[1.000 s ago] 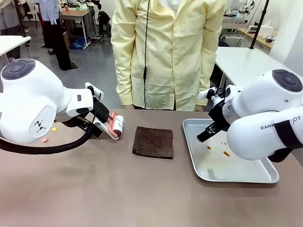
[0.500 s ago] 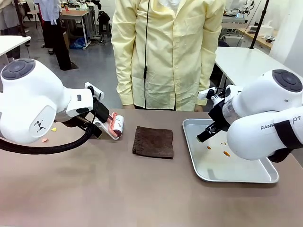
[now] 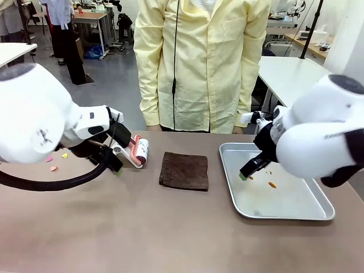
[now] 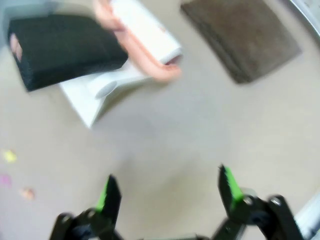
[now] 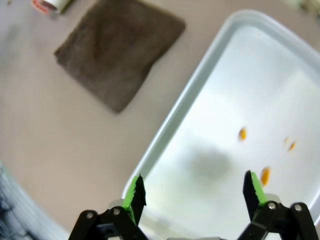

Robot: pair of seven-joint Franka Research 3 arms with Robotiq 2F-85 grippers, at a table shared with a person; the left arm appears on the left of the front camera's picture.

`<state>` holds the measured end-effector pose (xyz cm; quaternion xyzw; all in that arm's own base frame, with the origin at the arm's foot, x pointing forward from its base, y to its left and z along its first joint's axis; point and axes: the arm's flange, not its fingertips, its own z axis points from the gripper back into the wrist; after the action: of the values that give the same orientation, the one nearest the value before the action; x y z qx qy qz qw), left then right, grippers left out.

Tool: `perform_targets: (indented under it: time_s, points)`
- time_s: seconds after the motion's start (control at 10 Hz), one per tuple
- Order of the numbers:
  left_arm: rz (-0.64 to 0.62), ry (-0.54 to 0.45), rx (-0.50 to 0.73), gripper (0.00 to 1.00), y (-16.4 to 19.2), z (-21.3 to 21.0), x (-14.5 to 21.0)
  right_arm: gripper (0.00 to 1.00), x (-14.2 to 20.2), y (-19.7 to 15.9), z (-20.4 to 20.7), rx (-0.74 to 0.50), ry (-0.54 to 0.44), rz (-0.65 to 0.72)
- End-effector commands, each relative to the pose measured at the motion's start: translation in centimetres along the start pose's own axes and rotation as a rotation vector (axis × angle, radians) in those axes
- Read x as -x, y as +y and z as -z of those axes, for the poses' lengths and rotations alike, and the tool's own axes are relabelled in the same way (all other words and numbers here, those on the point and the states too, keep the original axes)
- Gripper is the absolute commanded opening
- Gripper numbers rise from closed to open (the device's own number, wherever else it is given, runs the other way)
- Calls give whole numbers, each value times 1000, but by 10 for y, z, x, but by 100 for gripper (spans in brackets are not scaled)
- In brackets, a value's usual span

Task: Clean the surface of the table.
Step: Hold the Lint Roller with your left hand and the towel with your right hand.

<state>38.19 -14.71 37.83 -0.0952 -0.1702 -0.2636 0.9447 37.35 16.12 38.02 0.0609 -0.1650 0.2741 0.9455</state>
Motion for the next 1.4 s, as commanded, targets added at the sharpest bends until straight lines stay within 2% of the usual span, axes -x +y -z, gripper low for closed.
perform_targets:
  time_s: [0.0,0.1,0.2,0.3,0.4,0.6,0.7,0.9,1.0,1.1,1.3]
  points:
    - [-167,35,116,100,22,-50,23,100,12,-18,-50,-91,71,252]
    - [-213,21,185,100,30,-66,34,100,27,-26,-66,-184,37,309]
    - [-267,-23,315,100,47,-85,48,100,53,-39,-87,-417,-41,317]
    - [-335,-84,394,100,68,-102,63,100,80,-55,-102,-560,-123,383]
    - [-364,-169,538,100,96,-118,82,100,108,-74,-111,-634,-184,490]
    - [-538,-329,703,100,162,-131,132,100,168,-119,-114,-811,-321,695]
    - [-597,-384,767,100,188,-131,156,100,192,-139,-111,-873,-372,775]
    - [-755,-511,851,100,210,-116,190,100,234,-181,-95,-981,-483,907]
    - [-815,-555,883,100,221,-109,208,100,248,-192,-88,-992,-508,955]
    - [-867,-583,890,100,225,-103,223,100,260,-199,-83,-1001,-542,987]
    - [-930,-599,866,100,211,-100,222,100,268,-205,-79,-991,-575,1029]
